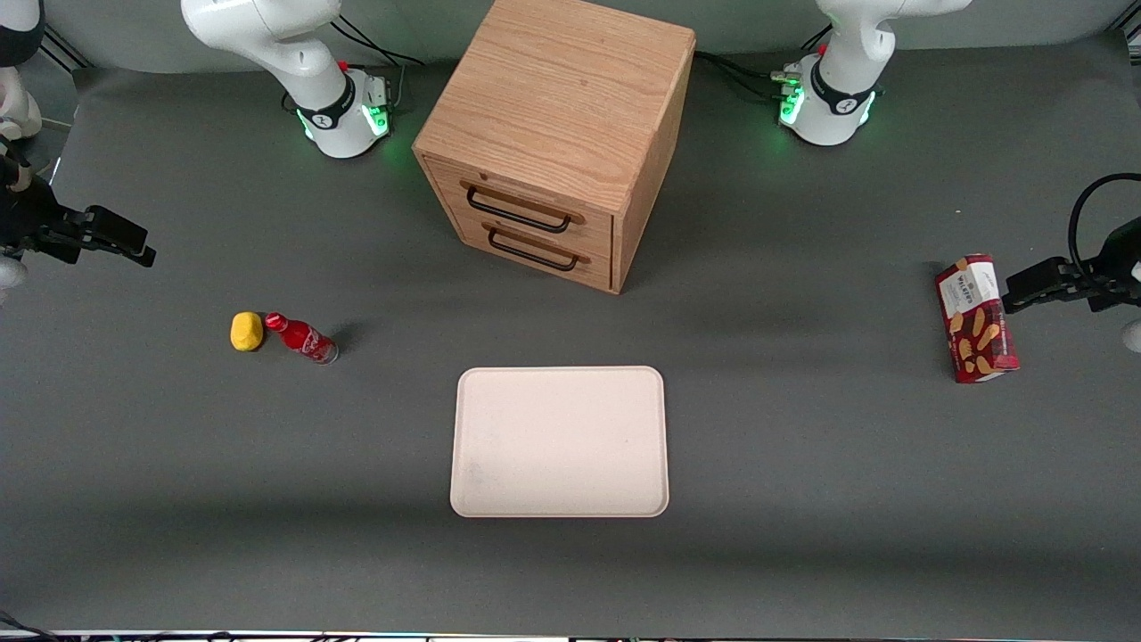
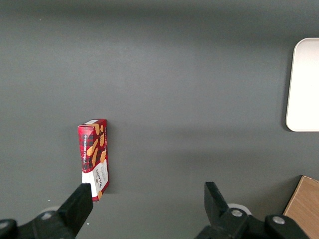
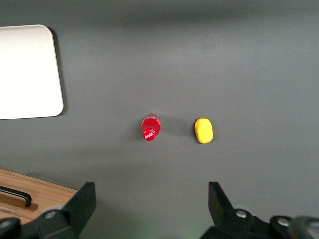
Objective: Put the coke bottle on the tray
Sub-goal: 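Move the right gripper down to the small red Coca-Cola bottle, then close the right gripper around the red bottle's body, then lift the bottle and carry it with the right gripper toward the cream tray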
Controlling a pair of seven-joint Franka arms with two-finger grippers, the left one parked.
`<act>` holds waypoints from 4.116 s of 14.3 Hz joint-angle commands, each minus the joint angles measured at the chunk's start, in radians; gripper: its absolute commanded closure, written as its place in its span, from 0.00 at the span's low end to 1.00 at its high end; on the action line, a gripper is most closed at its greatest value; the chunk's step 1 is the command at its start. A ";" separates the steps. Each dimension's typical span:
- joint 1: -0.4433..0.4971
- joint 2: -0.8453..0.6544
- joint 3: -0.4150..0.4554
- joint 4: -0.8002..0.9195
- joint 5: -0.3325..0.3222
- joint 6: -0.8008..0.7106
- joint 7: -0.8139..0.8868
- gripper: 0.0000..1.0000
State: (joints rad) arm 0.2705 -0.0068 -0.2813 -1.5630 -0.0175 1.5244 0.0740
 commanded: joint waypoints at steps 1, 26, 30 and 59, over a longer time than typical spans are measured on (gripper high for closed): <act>0.001 0.018 -0.004 0.035 0.022 -0.045 -0.010 0.00; 0.026 0.074 0.008 -0.739 0.019 0.873 -0.051 0.00; 0.027 0.093 0.010 -0.744 0.021 0.901 -0.051 0.03; 0.026 0.123 0.068 -0.337 0.022 0.487 -0.066 1.00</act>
State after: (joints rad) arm 0.2935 0.0841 -0.2234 -2.0797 -0.0099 2.1560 0.0314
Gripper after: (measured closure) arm 0.630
